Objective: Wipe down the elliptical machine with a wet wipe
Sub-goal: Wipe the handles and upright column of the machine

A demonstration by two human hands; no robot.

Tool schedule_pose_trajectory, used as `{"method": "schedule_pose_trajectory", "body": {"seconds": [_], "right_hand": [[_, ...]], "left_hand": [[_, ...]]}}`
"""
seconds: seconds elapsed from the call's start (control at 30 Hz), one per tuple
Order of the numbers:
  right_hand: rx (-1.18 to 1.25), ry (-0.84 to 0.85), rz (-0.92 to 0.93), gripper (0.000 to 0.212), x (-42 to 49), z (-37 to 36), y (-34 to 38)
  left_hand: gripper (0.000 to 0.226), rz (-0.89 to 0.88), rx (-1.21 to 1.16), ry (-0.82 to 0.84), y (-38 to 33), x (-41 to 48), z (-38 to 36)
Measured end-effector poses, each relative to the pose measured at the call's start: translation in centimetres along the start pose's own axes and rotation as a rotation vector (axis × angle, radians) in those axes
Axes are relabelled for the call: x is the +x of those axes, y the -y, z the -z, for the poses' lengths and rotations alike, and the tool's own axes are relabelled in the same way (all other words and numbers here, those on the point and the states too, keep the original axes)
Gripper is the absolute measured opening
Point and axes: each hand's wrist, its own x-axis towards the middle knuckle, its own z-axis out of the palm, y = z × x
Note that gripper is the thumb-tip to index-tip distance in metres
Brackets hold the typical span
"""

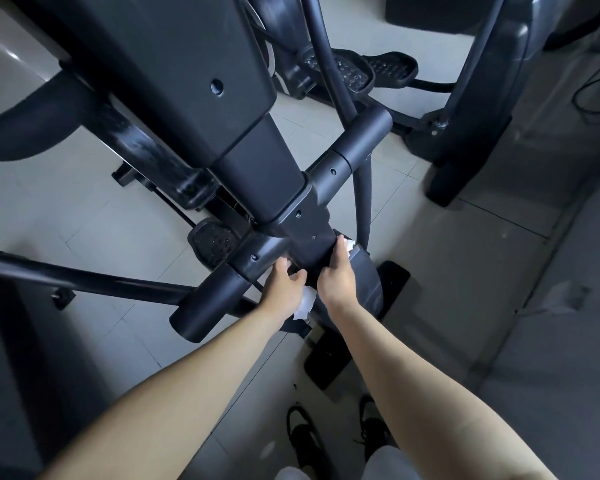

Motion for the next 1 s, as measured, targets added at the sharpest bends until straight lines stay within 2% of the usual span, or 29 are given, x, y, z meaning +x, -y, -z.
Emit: {"method": "schedule_pose_trajectory", "body": {"seconds": [0.07, 0.17, 0.23, 0.33, 0.4, 0.53, 0.67, 0.73, 0.8, 0.83, 0.87, 0.93, 1.0], "right_hand": [[-0.02, -0.008, 0.008, 0.077, -0.7, -0.6, -0.1], [0.065, -0.022, -0.019, 0.059, -2.1, -1.9, -0.5], [0.15, -0.019, -0.056, 0.064, -3.2, -2.5, -0.5], [0.234, -0.04, -0.009, 0.07, -3.5, -3.1, -0.5], [0.262, -0.081, 0.054, 0.072, -3.3, -3.7, -0.6], [0.336, -0.25, 0.089, 0.053, -3.7, -4.8, -1.7], [0.326, -0.388, 0.017, 0.045, -3.9, -5.3, -2.6], [0.423, -0.484, 0.024, 0.03, -3.6, -5.2, -2.2], [0.379, -0.54, 0.052, 0.019, -3.3, -5.2, -1.6], [0.357, -0.542, 0.103, 0.019, -3.4, -5.2, -1.0], [0.327, -0.544, 0.146, 0.023, -3.5, -5.4, -0.5], [0.207, -0.518, 0.242, 0.04, -3.7, -6.2, -0.2], [0.171, -0.488, 0.303, 0.048, -3.6, -6.8, -0.4]], "left_hand": [[0.052, 0.006, 0.02, 0.027, 0.1, 0.1, 0.3], [0.062, 0.021, 0.04, 0.071, 0.7, 0.6, 0.8], [0.06, 0.002, 0.062, 0.078, 0.9, 0.8, 1.1], [0.045, 0.018, 0.082, 0.113, 1.6, 1.2, 1.5], [0.044, 0.021, -0.096, 0.244, 1.6, 0.9, 1.9], [0.04, -0.071, -0.123, 0.237, 2.0, 0.0, 2.2], [0.074, -0.132, -0.027, 0.239, 3.3, -0.1, 2.2], [0.072, -0.133, -0.019, 0.218, 3.4, 0.3, 2.1], [0.056, -0.127, -0.071, 0.226, 3.6, 0.4, 2.1], [0.047, -0.054, -0.195, 0.254, 3.7, 0.6, 2.0], [0.048, 0.012, -0.324, 0.271, 4.3, 1.1, 1.9], [0.055, 0.049, -0.38, 0.223, 5.0, 1.3, 1.6], [0.042, 0.071, -0.428, 0.205, 4.9, 0.6, 1.4]]}}
